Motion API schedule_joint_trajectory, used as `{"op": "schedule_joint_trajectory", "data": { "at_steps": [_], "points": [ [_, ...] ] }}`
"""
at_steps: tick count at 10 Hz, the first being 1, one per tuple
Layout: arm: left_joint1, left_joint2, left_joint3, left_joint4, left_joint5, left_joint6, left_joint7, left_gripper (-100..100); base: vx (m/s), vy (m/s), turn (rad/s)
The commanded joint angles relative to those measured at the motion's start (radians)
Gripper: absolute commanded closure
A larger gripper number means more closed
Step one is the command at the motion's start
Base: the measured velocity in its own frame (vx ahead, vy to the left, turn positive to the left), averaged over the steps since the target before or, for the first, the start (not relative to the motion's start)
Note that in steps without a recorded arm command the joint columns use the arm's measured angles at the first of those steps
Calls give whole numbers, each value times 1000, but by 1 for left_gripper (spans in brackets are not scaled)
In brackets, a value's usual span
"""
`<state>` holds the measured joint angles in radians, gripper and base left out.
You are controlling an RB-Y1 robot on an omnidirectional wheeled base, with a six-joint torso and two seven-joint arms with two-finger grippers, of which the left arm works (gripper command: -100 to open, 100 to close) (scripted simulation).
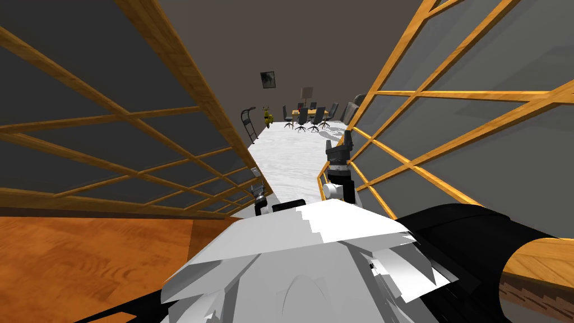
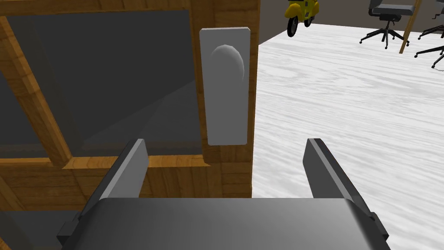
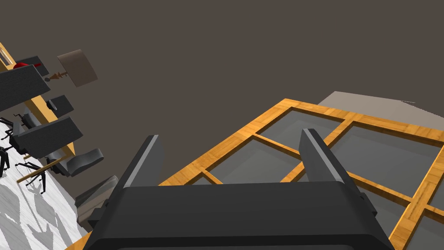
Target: Push the door open
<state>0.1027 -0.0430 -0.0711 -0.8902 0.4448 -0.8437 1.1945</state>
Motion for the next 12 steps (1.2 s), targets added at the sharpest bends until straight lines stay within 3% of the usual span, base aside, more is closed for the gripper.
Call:
{"op": "schedule_joint_trajectory", "data": {
  "at_steps": [1,3,5,6,8,9,10,12],
  "points": [
    [-2,34,3,3,1,0,1,-100,64,13,-21],
    [-6,60,6,6,3,-1,3,-100,160,55,-18],
    [-9,67,10,10,6,-2,6,-100,212,63,-25],
    [-11,62,12,12,7,-2,7,-100,218,36,-20],
    [-16,27,17,17,10,-3,9,-100,229,73,-22],
    [-15,40,16,16,9,-3,11,-100,89,36,2],
    [-15,40,16,16,9,-3,11,100,-19,-14,-6],
    [-15,40,16,16,9,-3,11,100,-24,-19,-14]
  ]
}}
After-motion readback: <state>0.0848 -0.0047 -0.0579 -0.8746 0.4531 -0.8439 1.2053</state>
